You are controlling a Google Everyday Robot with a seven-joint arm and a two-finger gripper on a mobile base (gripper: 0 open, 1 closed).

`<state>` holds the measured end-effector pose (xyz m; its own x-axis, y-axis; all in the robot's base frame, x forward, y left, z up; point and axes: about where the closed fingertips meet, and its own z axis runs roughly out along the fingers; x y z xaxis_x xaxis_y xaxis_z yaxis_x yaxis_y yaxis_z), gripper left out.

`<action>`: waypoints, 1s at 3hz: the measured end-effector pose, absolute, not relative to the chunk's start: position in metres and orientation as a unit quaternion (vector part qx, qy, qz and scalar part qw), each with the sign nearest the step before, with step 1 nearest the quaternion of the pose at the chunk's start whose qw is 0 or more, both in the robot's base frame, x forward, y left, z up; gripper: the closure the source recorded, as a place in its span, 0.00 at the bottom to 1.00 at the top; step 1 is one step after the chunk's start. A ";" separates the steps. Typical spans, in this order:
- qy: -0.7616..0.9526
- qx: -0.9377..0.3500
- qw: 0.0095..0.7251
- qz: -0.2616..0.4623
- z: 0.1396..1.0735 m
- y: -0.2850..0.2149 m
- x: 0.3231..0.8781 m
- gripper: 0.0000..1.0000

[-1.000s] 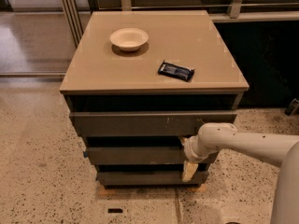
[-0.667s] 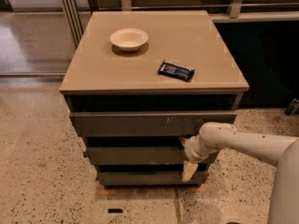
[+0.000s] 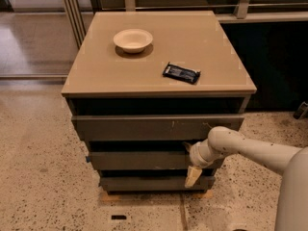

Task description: Open middle drawer

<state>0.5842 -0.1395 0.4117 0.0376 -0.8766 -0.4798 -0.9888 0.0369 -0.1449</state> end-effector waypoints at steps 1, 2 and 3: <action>0.683 -0.683 0.228 0.123 0.412 -0.140 0.584 0.00; 0.682 -0.689 0.213 0.121 0.411 -0.139 0.576 0.00; 0.684 -0.692 0.193 0.127 0.414 -0.138 0.563 0.00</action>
Offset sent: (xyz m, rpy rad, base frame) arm -0.0167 -0.0029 0.0031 -0.0625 0.0326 0.0239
